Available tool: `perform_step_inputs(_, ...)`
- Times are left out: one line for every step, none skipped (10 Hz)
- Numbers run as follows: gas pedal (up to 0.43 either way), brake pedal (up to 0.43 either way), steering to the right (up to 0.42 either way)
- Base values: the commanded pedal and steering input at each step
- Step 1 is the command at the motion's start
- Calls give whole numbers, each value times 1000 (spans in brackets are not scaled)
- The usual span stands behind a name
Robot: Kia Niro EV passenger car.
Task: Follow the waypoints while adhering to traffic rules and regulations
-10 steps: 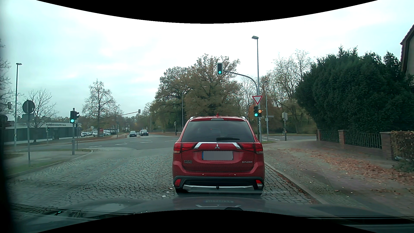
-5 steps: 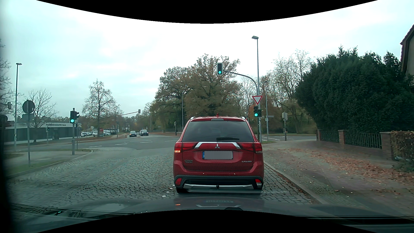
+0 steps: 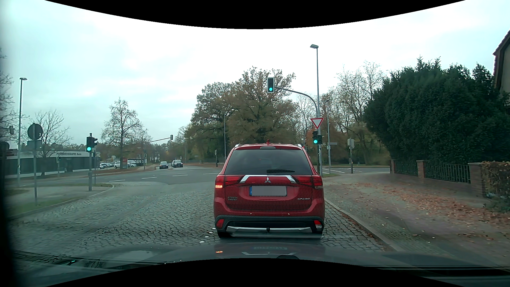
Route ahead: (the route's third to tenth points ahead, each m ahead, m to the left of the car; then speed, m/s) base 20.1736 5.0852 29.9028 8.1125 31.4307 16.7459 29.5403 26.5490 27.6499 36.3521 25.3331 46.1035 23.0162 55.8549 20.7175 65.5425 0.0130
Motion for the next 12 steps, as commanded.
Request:
perform_step_inputs(0, 140, -4)
perform_step_inputs(0, 146, -4)
perform_step_inputs(0, 140, -4)
perform_step_inputs(0, 134, -4)
perform_step_inputs(0, 134, -4)
perform_step_inputs(0, 134, -4)
perform_step_inputs(0, 134, -4)
perform_step_inputs(0, 134, -4)
perform_step_inputs(0, 134, -4)
perform_step_inputs(0, 134, -4)
perform_step_inputs(0, 134, -4)
perform_step_inputs(0, 134, -4)
